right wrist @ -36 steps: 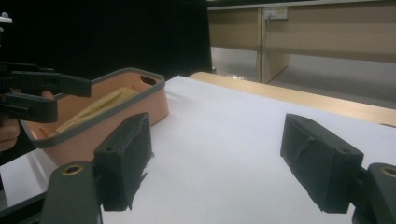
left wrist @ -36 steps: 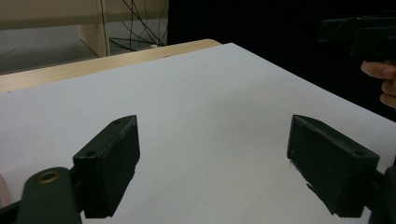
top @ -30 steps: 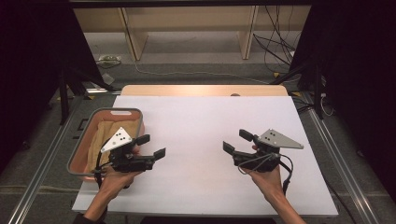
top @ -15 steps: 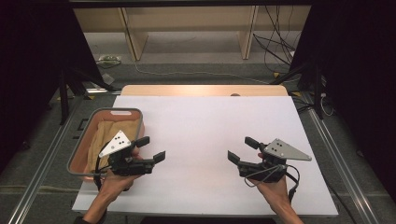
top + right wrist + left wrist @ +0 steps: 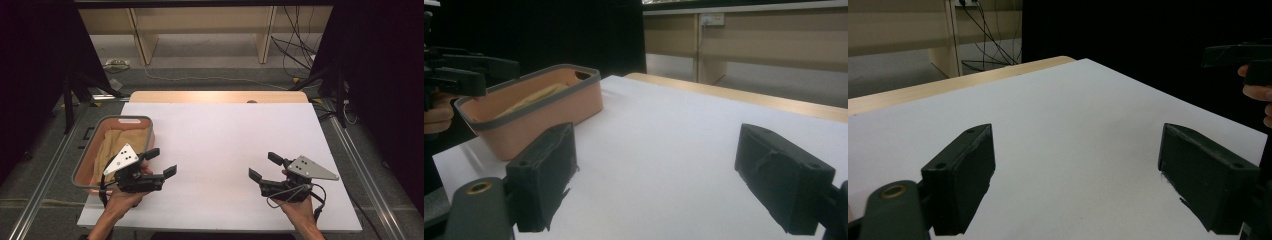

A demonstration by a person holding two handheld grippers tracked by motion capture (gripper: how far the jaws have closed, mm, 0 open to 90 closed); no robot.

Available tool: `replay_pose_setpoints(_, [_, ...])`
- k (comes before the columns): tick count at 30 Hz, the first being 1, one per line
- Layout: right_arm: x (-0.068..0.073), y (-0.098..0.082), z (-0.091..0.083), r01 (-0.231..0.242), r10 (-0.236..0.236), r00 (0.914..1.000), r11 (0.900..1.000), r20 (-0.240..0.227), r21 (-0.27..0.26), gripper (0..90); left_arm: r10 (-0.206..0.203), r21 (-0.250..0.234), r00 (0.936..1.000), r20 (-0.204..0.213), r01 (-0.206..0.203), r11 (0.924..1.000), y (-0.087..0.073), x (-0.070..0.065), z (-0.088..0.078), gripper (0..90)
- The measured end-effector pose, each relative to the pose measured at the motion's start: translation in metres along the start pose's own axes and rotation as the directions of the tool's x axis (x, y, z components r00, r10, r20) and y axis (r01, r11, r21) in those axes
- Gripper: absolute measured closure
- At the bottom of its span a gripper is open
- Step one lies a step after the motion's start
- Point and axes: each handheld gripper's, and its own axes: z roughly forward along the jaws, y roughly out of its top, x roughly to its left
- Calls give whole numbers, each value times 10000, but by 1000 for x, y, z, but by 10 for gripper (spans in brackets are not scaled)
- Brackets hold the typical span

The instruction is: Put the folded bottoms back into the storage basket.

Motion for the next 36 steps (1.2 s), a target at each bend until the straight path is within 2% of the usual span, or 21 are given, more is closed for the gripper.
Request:
replay_pose_setpoints(3, [-1, -3, -5, -29, 29, 10000, 10000, 73, 5, 174, 77, 15, 9999, -96, -77, 10000, 0, -2, 0, 150])
replay_pose_setpoints(15, [1, -9, -15, -15, 14, 9999, 10000, 130, 71, 137, 158, 188, 9998, 143, -161, 9997, -4, -12, 3, 116])
replay_pose_setpoints(20, [2, -11, -17, -53, 51, 9997, 10000, 237, 67, 107, 101, 94, 9999, 118, -103, 9999, -4, -13, 3, 93])
replay_pose_setpoints(36, [0, -10, -16, -47, 45, 9994, 10000, 355, 49, 104, 42, 131, 10000, 64, -42, 9999, -5, -10, 4, 89])
